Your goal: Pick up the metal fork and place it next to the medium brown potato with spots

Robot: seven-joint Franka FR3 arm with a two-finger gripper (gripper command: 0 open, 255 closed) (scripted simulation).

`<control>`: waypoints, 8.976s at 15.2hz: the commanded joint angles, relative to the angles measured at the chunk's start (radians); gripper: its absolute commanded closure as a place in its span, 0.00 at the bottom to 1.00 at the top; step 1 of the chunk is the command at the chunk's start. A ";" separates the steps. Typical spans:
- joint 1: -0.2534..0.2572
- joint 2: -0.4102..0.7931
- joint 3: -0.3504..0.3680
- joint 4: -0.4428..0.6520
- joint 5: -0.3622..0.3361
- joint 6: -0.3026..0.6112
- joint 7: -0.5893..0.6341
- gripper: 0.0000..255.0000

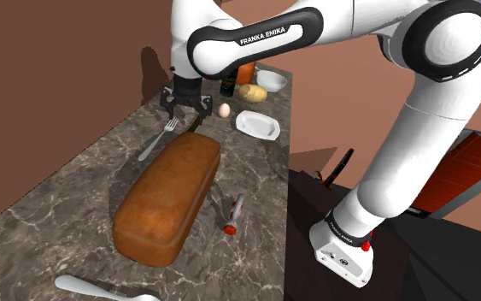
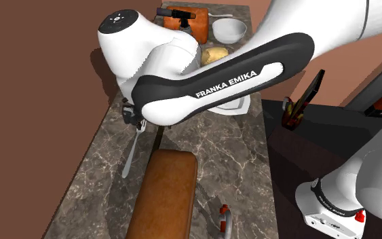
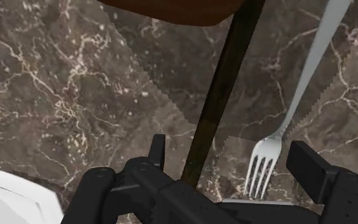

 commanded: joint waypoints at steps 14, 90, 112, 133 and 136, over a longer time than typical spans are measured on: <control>0.093 0.319 -0.087 0.244 -0.139 0.066 0.254 0.00; -0.272 0.151 -0.183 0.374 0.019 -0.166 -0.300 1.00; -0.268 0.238 -0.203 0.201 -0.027 0.089 -0.261 1.00; -0.272 0.189 -0.192 0.234 -0.005 0.009 -0.274 0.00; -0.272 0.189 -0.192 0.234 -0.005 0.009 -0.274 0.00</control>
